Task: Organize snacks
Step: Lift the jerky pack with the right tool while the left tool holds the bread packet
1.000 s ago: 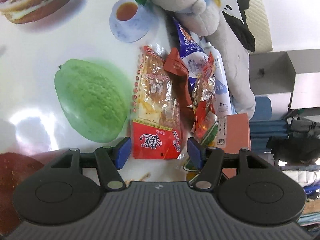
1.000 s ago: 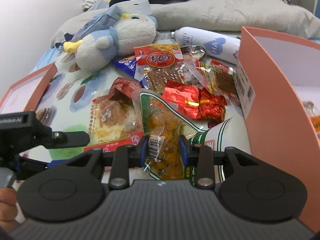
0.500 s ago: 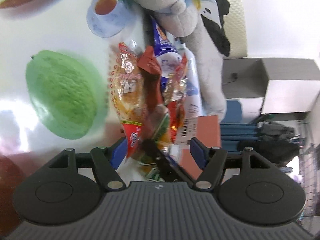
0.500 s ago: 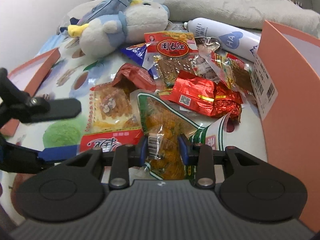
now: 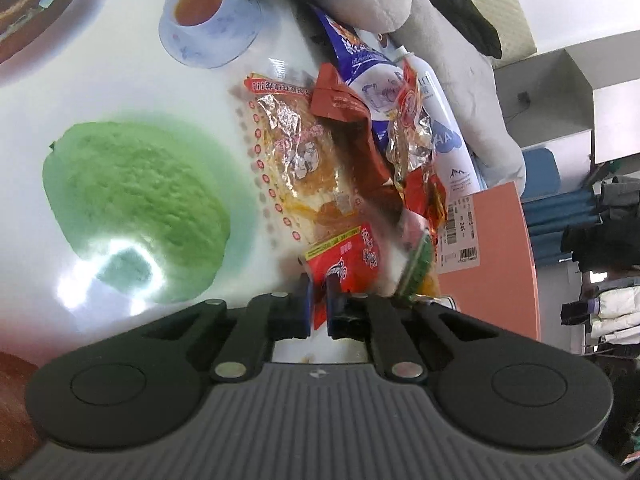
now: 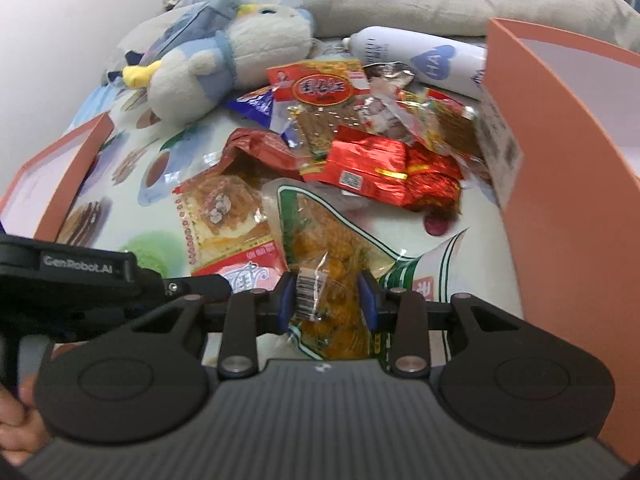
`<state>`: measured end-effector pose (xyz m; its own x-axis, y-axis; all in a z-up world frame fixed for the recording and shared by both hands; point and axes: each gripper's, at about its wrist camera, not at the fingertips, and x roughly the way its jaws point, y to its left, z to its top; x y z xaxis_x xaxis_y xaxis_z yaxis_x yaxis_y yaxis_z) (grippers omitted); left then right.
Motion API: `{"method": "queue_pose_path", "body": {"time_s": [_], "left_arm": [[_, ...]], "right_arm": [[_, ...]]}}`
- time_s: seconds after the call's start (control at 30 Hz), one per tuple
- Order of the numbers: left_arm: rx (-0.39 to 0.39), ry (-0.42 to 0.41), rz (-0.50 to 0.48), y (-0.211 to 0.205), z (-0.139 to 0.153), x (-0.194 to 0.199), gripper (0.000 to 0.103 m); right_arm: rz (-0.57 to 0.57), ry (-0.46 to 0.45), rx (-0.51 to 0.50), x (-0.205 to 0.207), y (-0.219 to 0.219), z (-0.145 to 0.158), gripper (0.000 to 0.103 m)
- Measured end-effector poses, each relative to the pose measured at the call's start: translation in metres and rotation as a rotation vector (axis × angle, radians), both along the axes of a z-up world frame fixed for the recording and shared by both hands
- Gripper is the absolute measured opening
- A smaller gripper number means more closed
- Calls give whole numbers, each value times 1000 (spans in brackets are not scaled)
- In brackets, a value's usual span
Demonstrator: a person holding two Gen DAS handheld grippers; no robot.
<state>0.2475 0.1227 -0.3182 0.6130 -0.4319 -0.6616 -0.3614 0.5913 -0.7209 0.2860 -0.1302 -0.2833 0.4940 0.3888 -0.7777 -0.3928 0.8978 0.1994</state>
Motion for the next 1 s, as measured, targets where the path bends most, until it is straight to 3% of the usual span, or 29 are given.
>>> {"method": "queue_pose_path", "body": {"time_s": [0.4,0.5,0.73,0.87,1.0], "left_arm": [[12,-4,-134,-18,27,-64,4],[-29,-5,-168,-24,35,-90,4],[-90,-35,-214,-28,51,-137,4],[-82,-51,-189,-24,50,-144,4],[-85,-66,-171,-21,46,-138,6]], "right_arm": [[20,-65,-5,-43,-18,34,37],[48,-77,-8,-56,-19,38,37],[138,-68,-54,-81,-8,21,37],[171,-36,-73,-91,-4,3,37],[200,-68,-94,-102,-1,0,37]]}}
